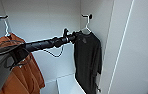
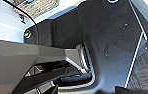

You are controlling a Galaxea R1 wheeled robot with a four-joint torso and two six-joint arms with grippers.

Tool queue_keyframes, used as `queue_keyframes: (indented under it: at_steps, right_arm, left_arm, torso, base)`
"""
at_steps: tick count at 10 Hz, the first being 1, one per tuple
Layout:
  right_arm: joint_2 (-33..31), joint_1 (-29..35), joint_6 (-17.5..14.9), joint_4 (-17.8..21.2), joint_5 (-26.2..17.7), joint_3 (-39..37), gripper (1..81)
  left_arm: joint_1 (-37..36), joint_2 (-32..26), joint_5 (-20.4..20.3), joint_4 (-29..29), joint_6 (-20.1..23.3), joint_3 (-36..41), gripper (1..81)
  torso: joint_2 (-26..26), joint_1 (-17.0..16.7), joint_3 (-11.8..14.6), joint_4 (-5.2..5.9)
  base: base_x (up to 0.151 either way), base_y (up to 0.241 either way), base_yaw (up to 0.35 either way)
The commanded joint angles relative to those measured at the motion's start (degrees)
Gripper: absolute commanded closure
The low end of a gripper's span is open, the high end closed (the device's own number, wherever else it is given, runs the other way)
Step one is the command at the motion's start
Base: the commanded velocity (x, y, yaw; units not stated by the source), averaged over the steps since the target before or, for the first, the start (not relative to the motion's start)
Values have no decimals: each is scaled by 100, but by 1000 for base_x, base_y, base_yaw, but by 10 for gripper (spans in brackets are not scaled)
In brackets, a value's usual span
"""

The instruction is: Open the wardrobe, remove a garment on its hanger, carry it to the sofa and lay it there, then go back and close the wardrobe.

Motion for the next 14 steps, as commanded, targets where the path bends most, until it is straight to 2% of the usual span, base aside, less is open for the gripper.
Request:
queue_keyframes:
  at_steps: [1, 2, 3, 4, 5, 7, 8, 14]
  right_arm:
    - [41, 217, 3, 45, -262, 68, 10]
    - [41, 208, 3, 45, -262, 68, 10]
    - [41, 209, 3, 53, -253, 68, 10]
    - [41, 217, 3, 53, -262, 68, 10]
    - [50, 217, 3, 53, -262, 68, 10]
    - [59, 200, 3, 53, -262, 59, 10]
    - [68, 200, 3, 53, -262, 41, 10]
    - [85, 182, -6, 53, -270, 41, 10]
  left_arm:
    - [-1272, 76, -66, -6, -180, -241, 10]
    - [-1307, 138, -75, -6, -259, -347, 10]
    - [-1333, 244, -75, -6, -287, -462, 10]
    - [-1351, 323, -75, -6, -287, -559, 10]
    - [-1378, 401, -75, -6, -295, -655, 10]
    - [-1466, 542, -75, -6, -295, -788, 10]
    - [-1527, 577, -75, 12, -295, -805, 10]
    - [-1624, 752, -242, 38, -295, -1165, 10]
  torso:
    - [0, 0, 0, 0]
    - [0, 2, 0, 0]
    - [0, 2, 0, -129]
    - [0, 2, 0, -423]
    - [0, 2, 0, -57]
    - [2, 2, 0, -277]
    - [2, 2, 0, -323]
    - [2, 2, 0, -319]
  base:
    - [0, 0, 0]
    - [0, 0, 0]
    - [0, 0, 0]
    - [0, 0, 0]
    - [0, 0, 0]
    - [0, 0, 0]
    - [0, 0, 0]
    - [0, 0, 0]
